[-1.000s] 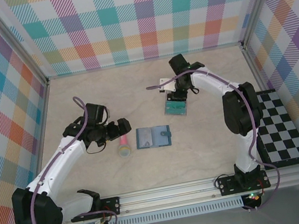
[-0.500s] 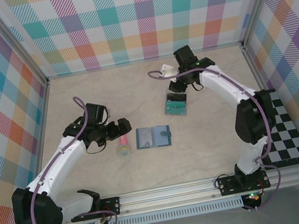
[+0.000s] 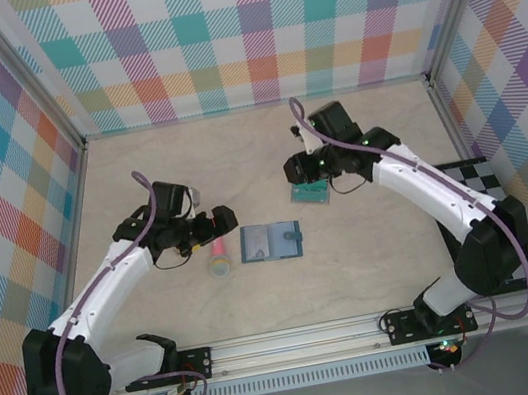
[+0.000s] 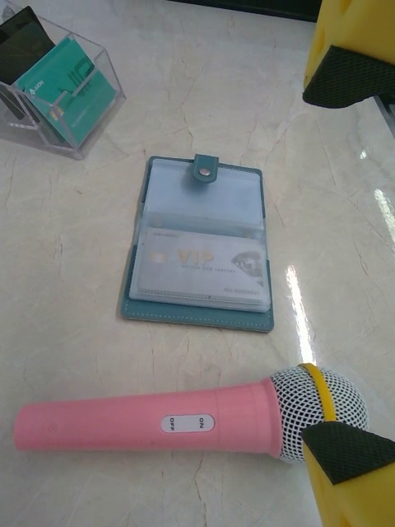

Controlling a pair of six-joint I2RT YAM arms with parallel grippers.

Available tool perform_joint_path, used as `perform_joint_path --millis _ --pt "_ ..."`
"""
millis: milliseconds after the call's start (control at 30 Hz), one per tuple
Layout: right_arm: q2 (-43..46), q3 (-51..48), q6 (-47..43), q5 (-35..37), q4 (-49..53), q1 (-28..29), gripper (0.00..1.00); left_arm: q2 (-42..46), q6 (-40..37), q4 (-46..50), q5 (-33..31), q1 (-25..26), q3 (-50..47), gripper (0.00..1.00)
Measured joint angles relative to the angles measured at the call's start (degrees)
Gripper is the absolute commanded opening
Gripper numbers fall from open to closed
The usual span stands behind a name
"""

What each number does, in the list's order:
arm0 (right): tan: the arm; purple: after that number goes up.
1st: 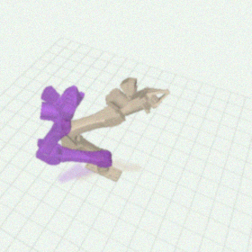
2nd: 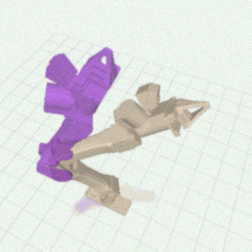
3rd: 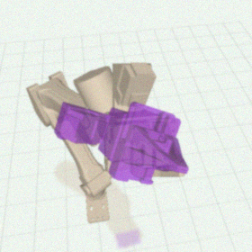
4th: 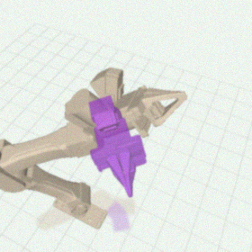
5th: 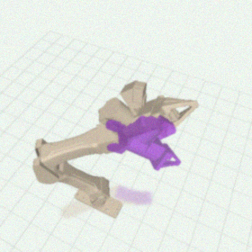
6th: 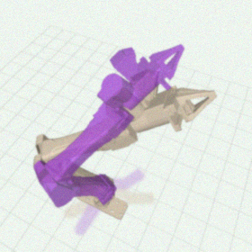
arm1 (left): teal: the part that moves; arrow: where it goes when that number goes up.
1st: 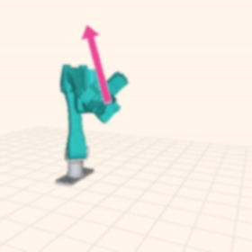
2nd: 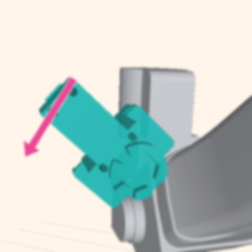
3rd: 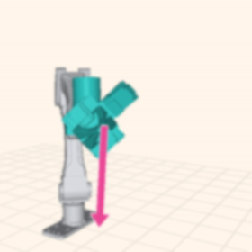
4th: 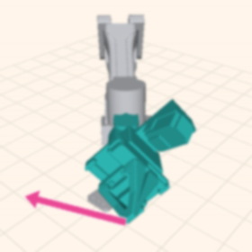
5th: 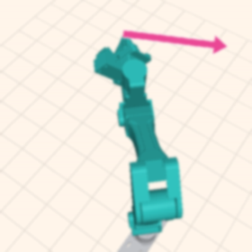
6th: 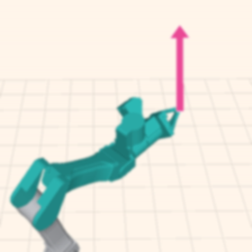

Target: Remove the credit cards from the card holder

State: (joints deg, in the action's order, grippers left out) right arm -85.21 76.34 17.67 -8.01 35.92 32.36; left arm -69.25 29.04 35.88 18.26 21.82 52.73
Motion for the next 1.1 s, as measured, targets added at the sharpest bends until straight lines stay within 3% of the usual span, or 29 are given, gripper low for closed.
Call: perform_joint_path --millis 300,433,600,900,1100 --pt "-2.91 -12.85 20.04 1.03 -5.9 7.04 0.43 -4.98 1.7 -2.91 0.79 2.89 -0.04 0.99" --pt "-6.27 -14.53 24.81 1.6 -8.96 9.18 0.35 -7.98 3.06 -3.58 0.76 4.92 -0.04 0.92" --pt "-11.72 -14.75 27.34 1.53 -10.29 10.8 0.31 -11.56 6.62 -6.4 0.79 6.78 -0.04 0.83" --pt "-14.91 -14.73 28.44 4.79 -8.98 11.43 0.33 -19.19 10.43 -8.76 0.13 8.13 0.48 0.72" --pt "-16.79 -13.94 28.41 4.94 -8.26 11.5 0.31 -22.73 11.37 -9.73 0.11 8.55 1.27 0.56"
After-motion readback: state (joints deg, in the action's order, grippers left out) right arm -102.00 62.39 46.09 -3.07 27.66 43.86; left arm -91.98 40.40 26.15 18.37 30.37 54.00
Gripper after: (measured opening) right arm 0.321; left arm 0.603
